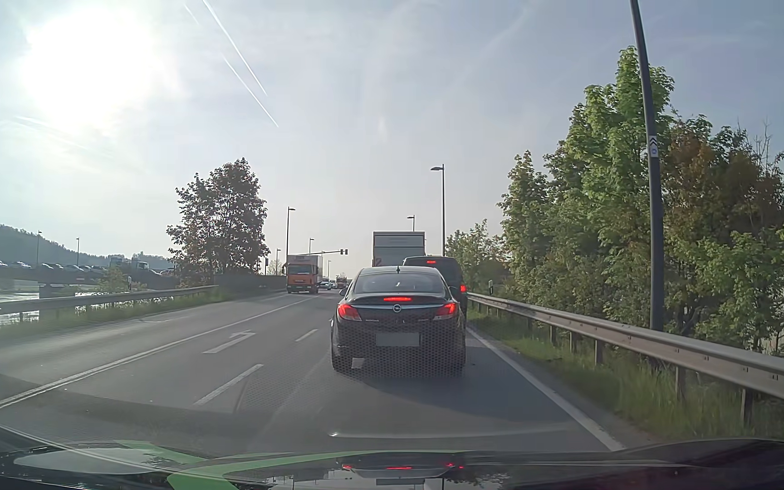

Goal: Follow the waypoints while adhering to traffic rules and regulations

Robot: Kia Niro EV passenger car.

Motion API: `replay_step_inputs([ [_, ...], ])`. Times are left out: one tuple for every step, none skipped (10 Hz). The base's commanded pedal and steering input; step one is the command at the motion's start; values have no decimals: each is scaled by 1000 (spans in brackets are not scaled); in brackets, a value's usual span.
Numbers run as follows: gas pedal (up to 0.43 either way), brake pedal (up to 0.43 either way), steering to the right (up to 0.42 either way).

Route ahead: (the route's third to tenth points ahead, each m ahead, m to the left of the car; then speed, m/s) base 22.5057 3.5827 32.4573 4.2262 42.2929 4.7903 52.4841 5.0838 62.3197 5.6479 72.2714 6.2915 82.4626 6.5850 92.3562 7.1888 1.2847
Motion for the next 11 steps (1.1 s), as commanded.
replay_step_inputs([
  [0, 0, -2],
  [0, 0, -2],
  [0, 0, -2],
  [0, 0, -1],
  [0, 0, -2],
  [0, 12, -2],
  [0, 85, -2],
  [0, 128, -2],
  [0, 146, -2],
  [0, 159, -2],
  [0, 177, -2],
])
